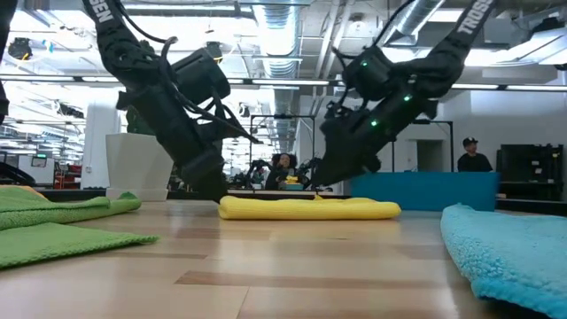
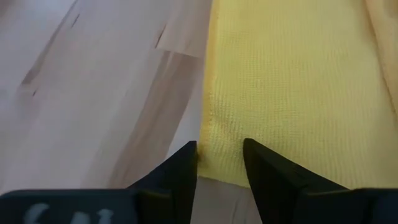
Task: Fold microfiber towels
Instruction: Fold the yellow microfiber cloth
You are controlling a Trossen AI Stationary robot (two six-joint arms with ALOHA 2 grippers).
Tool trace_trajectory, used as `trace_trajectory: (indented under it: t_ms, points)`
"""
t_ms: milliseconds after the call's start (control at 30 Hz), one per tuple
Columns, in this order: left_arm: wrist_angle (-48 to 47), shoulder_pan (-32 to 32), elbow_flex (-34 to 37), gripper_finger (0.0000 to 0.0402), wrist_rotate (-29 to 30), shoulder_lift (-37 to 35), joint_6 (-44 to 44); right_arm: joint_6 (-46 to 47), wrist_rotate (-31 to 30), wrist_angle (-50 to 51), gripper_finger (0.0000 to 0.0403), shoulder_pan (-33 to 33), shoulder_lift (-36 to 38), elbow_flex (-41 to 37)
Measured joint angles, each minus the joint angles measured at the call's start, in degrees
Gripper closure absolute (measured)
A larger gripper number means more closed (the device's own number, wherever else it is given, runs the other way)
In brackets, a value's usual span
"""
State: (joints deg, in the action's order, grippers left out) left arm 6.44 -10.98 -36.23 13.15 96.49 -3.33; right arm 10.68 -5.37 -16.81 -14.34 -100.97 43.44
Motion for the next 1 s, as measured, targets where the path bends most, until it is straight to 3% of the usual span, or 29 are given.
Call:
trace_trajectory:
  t_ms: [300, 600, 733, 1000]
  points:
    - [-0.2, -2.2, 0.0, 0.0275, -3.7, 0.0, 3.2, 0.9, -1.2, 3.4, 0.0168, -1.2, -2.4, 2.3]
    - [0.2, -2.7, 0.1, 0.0275, -3.8, 0.1, 3.4, 1.0, -0.6, 7.8, 0.0168, 1.2, 8.6, 2.2]
    - [-0.3, -2.7, 0.0, 0.0275, -4.7, 0.1, 7.3, 2.1, -3.4, 7.7, 0.017, 4.5, 13.3, 2.3]
    - [-0.4, -4.5, -0.1, 0.0275, -7.8, 0.1, 13.7, 10.5, -8.4, 7.1, 0.0189, 6.6, 4.2, 2.2]
